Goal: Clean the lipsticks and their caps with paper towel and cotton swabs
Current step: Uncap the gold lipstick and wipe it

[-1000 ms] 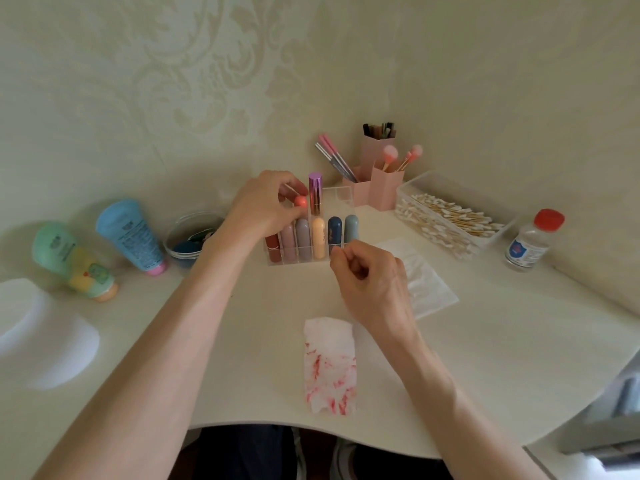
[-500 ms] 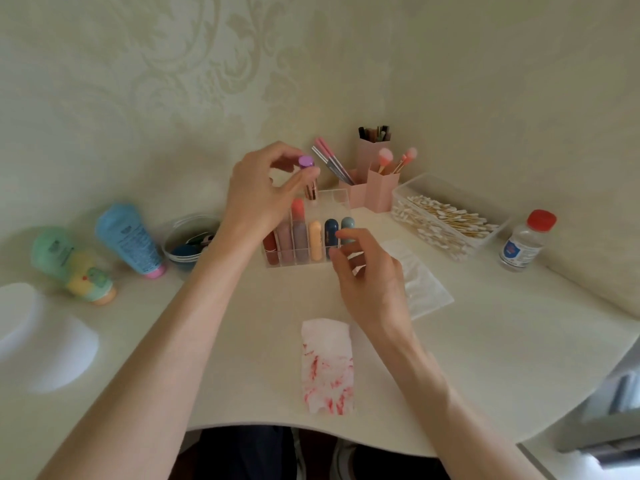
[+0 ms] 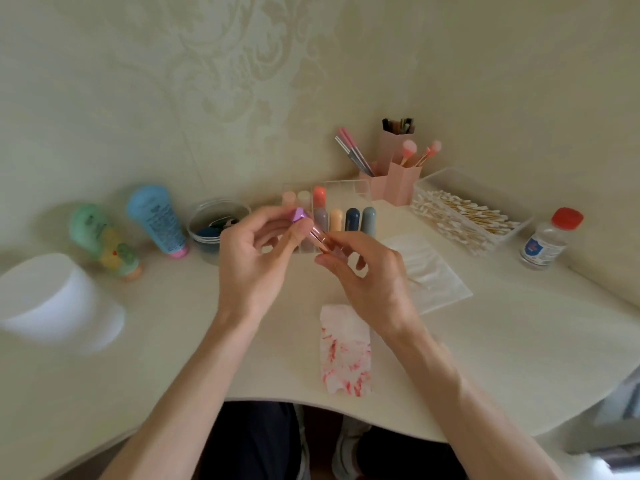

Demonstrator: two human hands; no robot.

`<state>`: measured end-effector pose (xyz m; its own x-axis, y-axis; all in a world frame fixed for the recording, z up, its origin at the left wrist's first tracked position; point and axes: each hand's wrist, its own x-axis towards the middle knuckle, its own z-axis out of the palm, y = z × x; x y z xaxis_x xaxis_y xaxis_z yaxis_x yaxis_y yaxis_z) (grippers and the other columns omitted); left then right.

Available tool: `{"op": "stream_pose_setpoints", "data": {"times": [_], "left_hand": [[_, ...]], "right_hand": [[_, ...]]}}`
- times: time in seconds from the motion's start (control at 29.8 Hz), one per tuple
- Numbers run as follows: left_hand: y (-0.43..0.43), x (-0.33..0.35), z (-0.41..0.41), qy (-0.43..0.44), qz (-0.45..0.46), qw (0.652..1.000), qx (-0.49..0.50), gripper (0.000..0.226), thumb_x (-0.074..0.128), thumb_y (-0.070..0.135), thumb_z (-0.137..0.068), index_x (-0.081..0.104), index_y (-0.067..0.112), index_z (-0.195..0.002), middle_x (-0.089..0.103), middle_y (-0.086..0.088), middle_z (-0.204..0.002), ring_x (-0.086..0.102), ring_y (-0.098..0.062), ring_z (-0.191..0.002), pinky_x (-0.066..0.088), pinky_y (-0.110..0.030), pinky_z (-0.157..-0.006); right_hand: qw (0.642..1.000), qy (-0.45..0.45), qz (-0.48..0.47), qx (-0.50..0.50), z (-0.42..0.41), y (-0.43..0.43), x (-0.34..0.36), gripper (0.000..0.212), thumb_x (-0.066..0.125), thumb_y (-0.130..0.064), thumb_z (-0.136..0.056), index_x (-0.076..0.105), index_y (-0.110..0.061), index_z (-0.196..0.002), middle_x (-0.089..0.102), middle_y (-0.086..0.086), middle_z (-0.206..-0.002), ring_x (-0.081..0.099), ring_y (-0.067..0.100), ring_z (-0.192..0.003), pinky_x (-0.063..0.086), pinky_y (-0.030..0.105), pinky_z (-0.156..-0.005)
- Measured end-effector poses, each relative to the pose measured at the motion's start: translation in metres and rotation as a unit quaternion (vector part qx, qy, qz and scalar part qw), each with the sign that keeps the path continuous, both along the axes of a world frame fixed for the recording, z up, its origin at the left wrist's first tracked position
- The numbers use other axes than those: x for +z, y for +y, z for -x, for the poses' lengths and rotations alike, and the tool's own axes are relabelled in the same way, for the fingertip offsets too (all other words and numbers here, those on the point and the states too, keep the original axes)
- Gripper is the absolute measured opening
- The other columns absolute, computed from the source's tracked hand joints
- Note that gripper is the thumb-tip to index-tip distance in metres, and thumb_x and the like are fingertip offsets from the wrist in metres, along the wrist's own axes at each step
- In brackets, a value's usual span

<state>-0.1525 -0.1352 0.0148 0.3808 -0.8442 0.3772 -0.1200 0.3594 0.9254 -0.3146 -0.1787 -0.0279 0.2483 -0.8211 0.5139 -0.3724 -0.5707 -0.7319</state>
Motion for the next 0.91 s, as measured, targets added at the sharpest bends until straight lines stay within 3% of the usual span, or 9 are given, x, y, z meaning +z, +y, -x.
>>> {"op": "stream_pose_setpoints", "data": {"times": [0.07, 0.2, 0.4, 0.5, 0.57, 0.67, 0.84, 0.91], "left_hand": [[0.004, -0.008, 0.006, 0.028, 0.005, 0.999, 0.019, 0.015, 0.078, 0.011, -0.089, 0.075, 0.02, -0.101, 0.08, 0.007, -0.093, 0.075, -0.009, -0.09, 0.054, -0.019, -0.084], [0.013, -0.022, 0.014, 0.074, 0.011, 0.994, 0.079, 0.012, 0.077, 0.014, -0.09, 0.075, 0.018, -0.102, 0.08, 0.002, -0.099, 0.075, -0.013, -0.096, 0.054, -0.021, -0.088], [0.016, -0.024, 0.012, 0.145, 0.045, 0.973, 0.177, 0.024, 0.071, 0.019, -0.096, 0.073, 0.001, -0.111, 0.08, -0.005, -0.104, 0.073, -0.01, -0.099, 0.053, -0.023, -0.09], [0.013, -0.017, -0.017, 0.084, 0.033, 0.986, 0.141, 0.014, 0.071, 0.013, -0.097, 0.073, 0.009, -0.111, 0.08, 0.005, -0.102, 0.074, -0.011, -0.102, 0.053, -0.021, -0.092], [0.013, -0.02, -0.031, 0.001, -0.023, 0.997, 0.08, 0.015, 0.073, 0.012, -0.096, 0.073, 0.013, -0.111, 0.08, 0.005, -0.1, 0.075, -0.012, -0.099, 0.056, -0.023, -0.092], [0.011, -0.037, -0.045, -0.143, -0.101, 0.982, 0.066, 0.019, 0.075, 0.014, -0.094, 0.074, 0.018, -0.112, 0.079, 0.008, -0.093, 0.074, -0.007, -0.093, 0.057, -0.03, -0.09], [0.01, -0.056, -0.049, -0.185, -0.121, 0.973, 0.072, 0.034, 0.075, 0.013, -0.094, 0.067, 0.029, -0.122, 0.078, 0.013, -0.093, 0.073, -0.003, -0.091, 0.052, -0.02, -0.083], [0.009, -0.062, -0.048, -0.207, -0.12, 0.968, 0.078, 0.033, 0.076, 0.013, -0.092, 0.069, 0.028, -0.121, 0.077, 0.013, -0.1, 0.073, -0.004, -0.092, 0.055, -0.025, -0.085]], "right_hand": [[0.999, 0.025, 0.025, -0.016, -0.001, -0.001, -0.003, 0.02, 0.079, -0.029, -0.093, 0.076, -0.022, -0.112, 0.067, -0.017, -0.091, 0.058, 0.004, -0.083, 0.039, 0.011, -0.073], [0.995, 0.056, 0.084, -0.022, -0.003, 0.0, -0.005, 0.018, 0.077, -0.026, -0.095, 0.076, -0.019, -0.111, 0.067, -0.013, -0.093, 0.062, 0.013, -0.088, 0.05, 0.03, -0.079], [0.989, 0.106, 0.104, -0.027, 0.006, -0.007, -0.012, 0.012, 0.072, -0.019, -0.096, 0.076, -0.018, -0.108, 0.073, -0.007, -0.1, 0.063, 0.016, -0.089, 0.049, 0.029, -0.078], [0.992, 0.084, 0.076, -0.057, 0.017, -0.012, -0.01, 0.015, 0.072, -0.017, -0.097, 0.075, -0.015, -0.111, 0.071, -0.01, -0.1, 0.054, 0.005, -0.086, 0.039, 0.007, -0.076], [0.994, 0.067, 0.053, -0.073, 0.016, -0.013, -0.008, 0.015, 0.07, -0.022, -0.1, 0.073, -0.016, -0.113, 0.069, -0.012, -0.099, 0.055, 0.007, -0.086, 0.038, 0.007, -0.073], [0.994, 0.066, 0.037, -0.08, 0.011, -0.012, -0.008, 0.017, 0.069, -0.027, -0.102, 0.072, -0.017, -0.114, 0.067, -0.015, -0.098, 0.057, 0.009, -0.086, 0.038, 0.009, -0.071], [0.996, 0.071, 0.005, -0.055, 0.013, -0.01, -0.007, 0.015, 0.07, -0.025, -0.101, 0.071, -0.018, -0.113, 0.066, -0.014, -0.095, 0.057, 0.009, -0.084, 0.038, 0.01, -0.07], [0.996, 0.075, -0.005, -0.038, 0.012, -0.008, -0.007, 0.017, 0.071, -0.025, -0.1, 0.071, -0.02, -0.116, 0.066, -0.014, -0.095, 0.054, 0.006, -0.082, 0.039, 0.01, -0.07]]}}
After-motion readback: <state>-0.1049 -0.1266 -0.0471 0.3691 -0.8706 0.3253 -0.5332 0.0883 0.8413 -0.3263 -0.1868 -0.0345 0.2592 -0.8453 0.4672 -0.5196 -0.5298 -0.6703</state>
